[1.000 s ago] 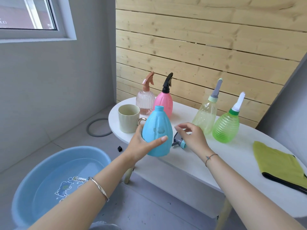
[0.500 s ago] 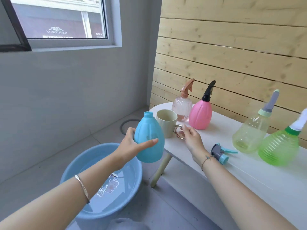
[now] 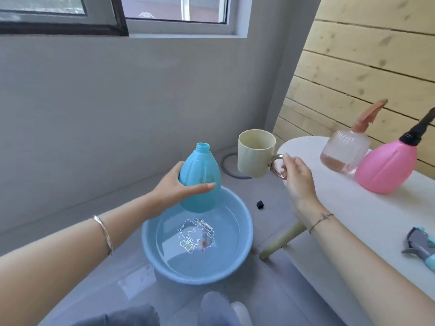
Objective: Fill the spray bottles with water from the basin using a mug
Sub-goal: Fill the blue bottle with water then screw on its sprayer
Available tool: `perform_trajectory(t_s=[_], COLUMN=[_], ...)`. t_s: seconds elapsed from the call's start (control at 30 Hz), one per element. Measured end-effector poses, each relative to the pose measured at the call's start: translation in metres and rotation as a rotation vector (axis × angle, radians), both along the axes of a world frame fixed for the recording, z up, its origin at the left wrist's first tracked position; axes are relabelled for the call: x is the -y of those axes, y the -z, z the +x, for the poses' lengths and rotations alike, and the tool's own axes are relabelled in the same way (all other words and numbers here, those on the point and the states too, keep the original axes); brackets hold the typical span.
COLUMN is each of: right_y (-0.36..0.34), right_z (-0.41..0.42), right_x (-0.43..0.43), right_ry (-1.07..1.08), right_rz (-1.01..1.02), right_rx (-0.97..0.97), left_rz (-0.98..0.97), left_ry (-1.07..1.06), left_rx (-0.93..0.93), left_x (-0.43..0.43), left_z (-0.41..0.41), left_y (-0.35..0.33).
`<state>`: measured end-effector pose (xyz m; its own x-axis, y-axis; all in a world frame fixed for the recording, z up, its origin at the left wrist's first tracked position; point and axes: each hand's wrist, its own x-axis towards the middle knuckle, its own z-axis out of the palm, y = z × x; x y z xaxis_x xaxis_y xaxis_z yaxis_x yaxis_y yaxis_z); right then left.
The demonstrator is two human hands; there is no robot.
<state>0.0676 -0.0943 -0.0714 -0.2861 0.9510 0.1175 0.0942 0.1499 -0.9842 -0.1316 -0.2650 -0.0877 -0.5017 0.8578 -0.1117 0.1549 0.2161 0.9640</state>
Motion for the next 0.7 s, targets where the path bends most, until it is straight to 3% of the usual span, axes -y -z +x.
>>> perform_trajectory(t_s=[0.2,0.53,0.7], right_y=[0.043,0.169,0.216], right_z=[-0.081,-0.132,-0.135], right_x=[0.014,-0.013,-0.020], right_ry=[-0.190,-0.373,-0.385], right_rz=[-0.018,0.052,0.122], right_rx=[0.047,0.488,0.600], left_rz=[-0.073,-0.125,-0.125], left_ry=[-0.117,-0.157,-0.161], left_rx=[0.005,0.091,0.111], left_x=[0.026,0.006,-0.010], left_z=[-0.063,-0.108,-0.111], left_y=[0.054,0.168,0.209])
